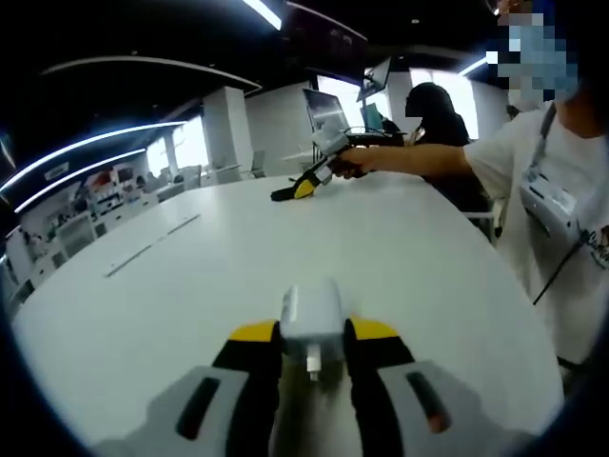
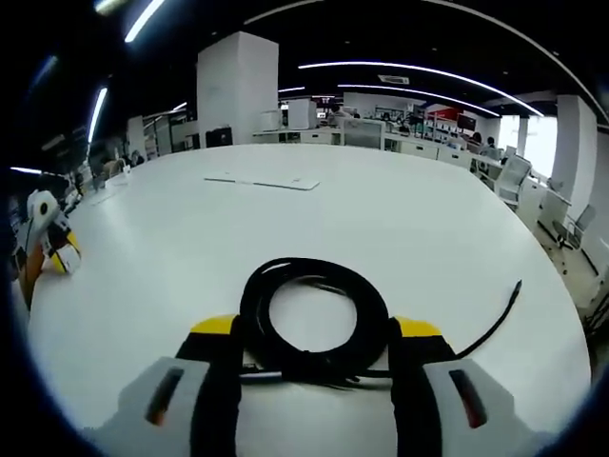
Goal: Plug the desk Type‑C cable into the charger adapter.
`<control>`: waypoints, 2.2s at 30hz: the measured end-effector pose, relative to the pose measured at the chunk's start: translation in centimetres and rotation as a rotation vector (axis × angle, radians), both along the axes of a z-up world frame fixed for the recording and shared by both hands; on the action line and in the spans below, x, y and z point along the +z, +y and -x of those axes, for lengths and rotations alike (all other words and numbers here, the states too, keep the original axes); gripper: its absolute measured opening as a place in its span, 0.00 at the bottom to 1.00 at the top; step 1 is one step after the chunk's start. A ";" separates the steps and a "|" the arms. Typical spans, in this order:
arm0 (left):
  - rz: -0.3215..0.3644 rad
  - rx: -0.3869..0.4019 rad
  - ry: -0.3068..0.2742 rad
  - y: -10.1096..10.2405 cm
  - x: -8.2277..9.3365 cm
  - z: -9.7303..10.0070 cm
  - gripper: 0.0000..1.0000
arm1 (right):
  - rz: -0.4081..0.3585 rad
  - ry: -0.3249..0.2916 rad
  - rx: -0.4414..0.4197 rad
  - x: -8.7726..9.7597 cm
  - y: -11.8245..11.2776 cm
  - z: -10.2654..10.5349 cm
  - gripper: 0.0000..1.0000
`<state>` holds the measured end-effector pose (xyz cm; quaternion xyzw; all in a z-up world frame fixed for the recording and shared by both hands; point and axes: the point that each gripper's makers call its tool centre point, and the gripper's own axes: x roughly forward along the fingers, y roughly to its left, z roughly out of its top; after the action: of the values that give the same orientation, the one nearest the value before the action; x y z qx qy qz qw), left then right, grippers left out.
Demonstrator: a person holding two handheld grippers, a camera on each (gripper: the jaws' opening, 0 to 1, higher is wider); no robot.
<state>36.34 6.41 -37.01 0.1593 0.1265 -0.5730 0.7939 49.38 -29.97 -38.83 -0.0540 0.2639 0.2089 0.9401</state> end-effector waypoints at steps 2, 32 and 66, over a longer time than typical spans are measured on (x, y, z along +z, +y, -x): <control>-0.001 0.000 0.000 0.0 0.0 0.0 0.26 | -0.006 0.000 -0.004 0.0 0.1 0.2 0.63; -0.010 0.002 0.009 0.1 -0.2 0.1 0.26 | -0.011 -0.015 0.022 0.3 1.0 2.2 0.62; -0.015 0.003 0.018 0.1 -0.5 0.0 0.26 | -0.019 -0.015 0.089 0.2 2.6 6.5 0.62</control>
<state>36.37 6.55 -37.50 0.1599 0.1384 -0.5724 0.7922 42.85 -27.40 -38.60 -0.0584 0.2524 0.2525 0.9323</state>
